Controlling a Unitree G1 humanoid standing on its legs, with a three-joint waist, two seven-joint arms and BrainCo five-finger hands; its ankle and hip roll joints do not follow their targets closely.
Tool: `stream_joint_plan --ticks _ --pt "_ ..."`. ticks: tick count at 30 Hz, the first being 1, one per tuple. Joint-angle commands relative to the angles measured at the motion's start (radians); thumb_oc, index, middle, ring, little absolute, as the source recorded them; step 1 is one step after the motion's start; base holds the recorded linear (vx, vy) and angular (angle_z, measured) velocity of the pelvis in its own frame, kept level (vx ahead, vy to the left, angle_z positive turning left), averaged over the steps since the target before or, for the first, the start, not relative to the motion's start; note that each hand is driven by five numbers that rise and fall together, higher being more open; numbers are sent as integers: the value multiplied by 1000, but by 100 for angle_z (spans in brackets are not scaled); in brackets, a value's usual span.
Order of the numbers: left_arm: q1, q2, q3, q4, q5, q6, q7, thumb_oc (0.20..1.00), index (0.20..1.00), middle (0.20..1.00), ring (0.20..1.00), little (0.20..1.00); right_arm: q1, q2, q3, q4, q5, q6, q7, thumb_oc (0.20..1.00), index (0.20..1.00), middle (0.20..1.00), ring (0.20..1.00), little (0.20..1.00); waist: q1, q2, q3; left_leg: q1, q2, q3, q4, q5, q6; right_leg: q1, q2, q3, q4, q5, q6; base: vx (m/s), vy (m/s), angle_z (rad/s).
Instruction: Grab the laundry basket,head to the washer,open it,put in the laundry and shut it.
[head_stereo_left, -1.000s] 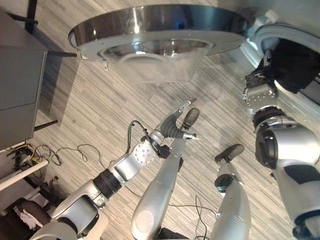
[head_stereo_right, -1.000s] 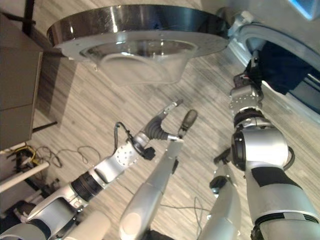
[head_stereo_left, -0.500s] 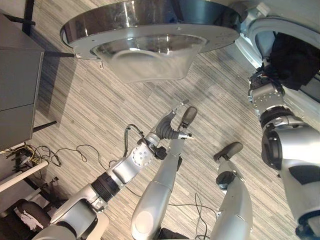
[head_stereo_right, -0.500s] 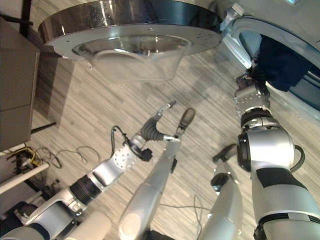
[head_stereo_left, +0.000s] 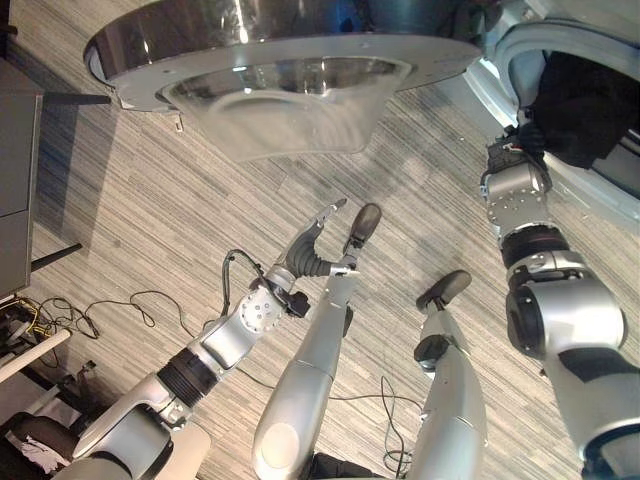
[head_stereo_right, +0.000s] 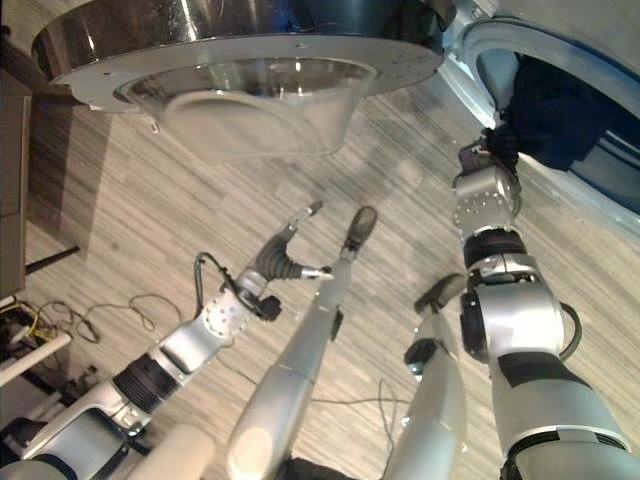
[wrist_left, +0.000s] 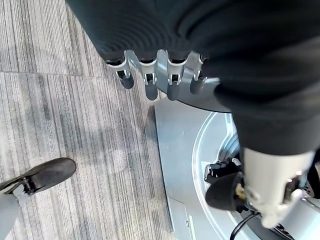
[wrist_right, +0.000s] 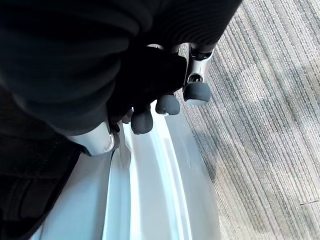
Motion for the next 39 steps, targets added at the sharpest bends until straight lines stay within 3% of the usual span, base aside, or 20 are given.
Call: stream_joint_plan --ticks 1,5,15,16,17,21,22,23,24,29,31,33,34,35,39 --pt "28 -59 11 12 -14 -55 8 1000 1000 1000 1000 1000 -100 -230 58 -41 -111 -171 44 1000 1000 1000 1000 1000 -25 10 -59 141 10 65 -18 -205 -13 127 104 46 -97 -104 -19 0 0 0" --pt "18 -78 18 38 3 -42 17 1000 1000 1000 1000 1000 -52 -169 84 28 -136 -108 80 1000 1000 1000 1000 1000 -33 2 -50 146 14 70 -12 -210 -7 132 105 45 -93 -101 -21 3 -5 -5" --pt "20 -73 42 71 20 -34 14 1000 1000 1000 1000 1000 54 -171 128 -100 -209 -97 121 1000 1000 1000 1000 1000 -88 -45 -30 158 30 86 19 -229 1 133 104 58 -72 -93 -25 -20 4 -8" --pt "23 -68 39 72 18 -35 11 1000 1000 1000 1000 1000 37 -188 129 -98 -215 -102 113 912 912 912 912 912 -89 -47 -30 156 30 86 23 -229 1 133 104 58 -71 -92 -23 -32 -19 -11" --pt "27 -58 32 74 14 -34 8 1000 1000 1000 1000 1000 -26 -245 122 -71 -208 -115 82 200 200 200 200 200 -86 -47 -35 154 30 84 22 -227 0 135 103 57 -75 -91 -22 -32 -19 -12" --pt "22 -45 19 58 7 -29 13 1000 1000 1000 1000 1000 -178 -339 89 -5 -163 -163 -20 200 200 200 200 200 -71 -33 -40 150 27 81 15 -221 -4 135 105 57 -84 -87 -19 -20 -25 -11" --pt "30 -38 17 52 2 -28 15 1000 1000 1000 1000 1000 -212 -367 79 -7 -158 -180 -52 304 304 304 304 304 -67 -31 -47 150 26 80 15 -220 -5 135 105 57 -84 -87 -18 -13 -9 -8" --pt "32 -31 16 48 -2 -28 17 1000 1000 1000 1000 1000 -235 -386 84 -3 -162 -182 -75 476 476 476 476 476 -62 -30 -52 151 26 80 13 -219 -6 135 105 57 -85 -88 -18 -4 3 -3" --pt "35 -30 19 42 -10 -28 18 1000 1000 1000 1000 1000 -257 -391 94 -3 -159 -177 -89 1000 1000 1000 1000 1000 -59 -28 -54 153 26 82 10 -218 -7 136 107 59 -88 -87 -19 0 0 0" --pt "47 -48 40 49 -29 -36 22 1000 1000 1000 1000 1000 -150 -299 105 -95 -153 -168 -54 1000 1000 1000 1000 1000 -76 -46 -59 175 32 90 12 -222 -6 159 114 64 -101 -79 -25 0 4 1" --pt "34 -68 59 75 -16 -35 33 1000 1000 1000 1000 1000 11 -167 79 -211 -188 -179 -21 1000 1000 1000 1000 1000 -94 -62 -60 184 34 92 19 -226 -4 178 116 58 -110 -69 -27 0 0 0" --pt "35 -72 68 84 -2 -33 35 1000 1000 1000 1000 1000 84 -115 68 -248 -210 -177 -9 1000 1000 1000 1000 1000 -100 -68 -62 192 36 93 22 -229 -3 188 116 58 -112 -66 -28 -49 12 3" --pt "41 -72 79 96 33 -23 33 1000 1000 1000 1000 1000 203 -34 57 -310 -252 -176 11 1000 1000 1000 1000 1000 -110 -76 -57 195 36 105 33 -212 3 199 114 44 -115 -40 -32 0 0 0" --pt "44 -72 79 96 33 -22 33 1000 1000 1000 1000 1000 210 -31 55 -316 -256 -176 9 1000 1000 1000 1000 1000 -114 -79 -66 208 37 96 26 -233 -1 209 118 59 -117 -59 -26 -11 14 -4" --pt "92 -61 101 125 105 5 9 1000 1000 1000 1000 1000 462 112 47 -444 -305 -153 72 1000 1000 1000 1000 1000 -142 -95 -82 254 49 110 34 -242 5 253 116 59 -117 -50 -24 1 31 -7"
